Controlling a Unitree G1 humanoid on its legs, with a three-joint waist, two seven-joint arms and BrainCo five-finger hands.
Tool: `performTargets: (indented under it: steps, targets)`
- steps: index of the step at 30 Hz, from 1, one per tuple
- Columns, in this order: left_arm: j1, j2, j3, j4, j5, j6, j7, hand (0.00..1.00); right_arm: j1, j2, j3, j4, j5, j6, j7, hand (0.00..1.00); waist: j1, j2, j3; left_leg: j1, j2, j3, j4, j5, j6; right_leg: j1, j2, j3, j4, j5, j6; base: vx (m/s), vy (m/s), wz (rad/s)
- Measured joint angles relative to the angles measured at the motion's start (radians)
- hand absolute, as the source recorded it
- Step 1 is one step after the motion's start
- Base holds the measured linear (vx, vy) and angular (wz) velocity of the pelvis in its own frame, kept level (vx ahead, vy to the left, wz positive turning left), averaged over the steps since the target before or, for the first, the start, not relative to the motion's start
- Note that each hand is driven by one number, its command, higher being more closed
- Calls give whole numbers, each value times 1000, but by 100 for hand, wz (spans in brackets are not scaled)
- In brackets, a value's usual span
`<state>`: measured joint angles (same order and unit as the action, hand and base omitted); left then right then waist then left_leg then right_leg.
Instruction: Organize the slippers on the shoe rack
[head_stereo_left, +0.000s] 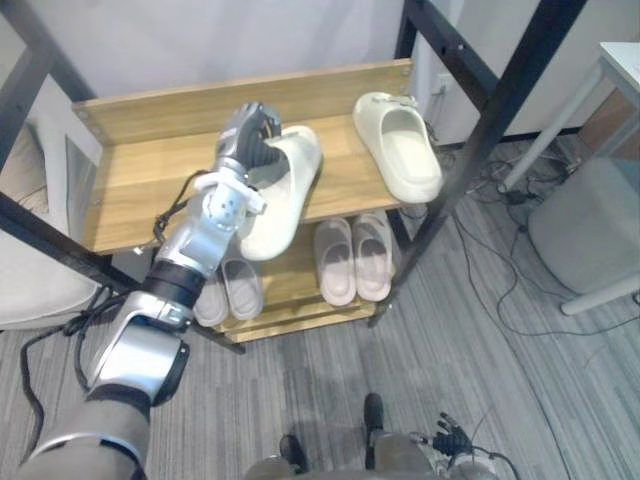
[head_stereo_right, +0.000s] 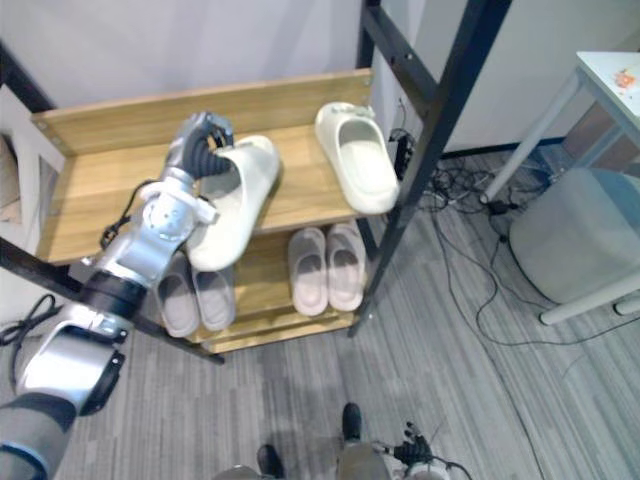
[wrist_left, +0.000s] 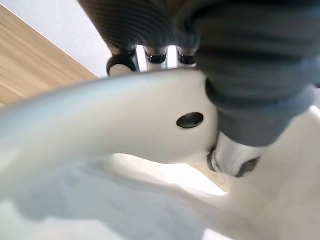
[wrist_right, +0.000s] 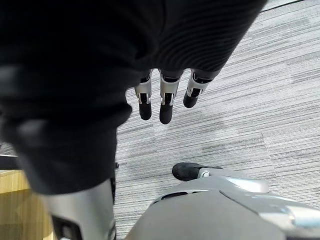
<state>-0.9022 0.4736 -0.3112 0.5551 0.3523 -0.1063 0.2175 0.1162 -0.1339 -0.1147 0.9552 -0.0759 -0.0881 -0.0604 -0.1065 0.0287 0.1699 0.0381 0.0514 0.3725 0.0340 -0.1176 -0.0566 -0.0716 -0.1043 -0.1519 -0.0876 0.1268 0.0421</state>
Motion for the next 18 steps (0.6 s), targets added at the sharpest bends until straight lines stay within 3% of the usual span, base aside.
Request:
performTargets:
  steps: [18]
  targets:
    - [-121,-63,60,173,-32,28,45,100,-1,-2,-9,-3,8,-1,-15,0,-22,20,-3,-4,-10,47,-16,-1,3,-42,1,59,-1,17,9,-16,-8,-9]
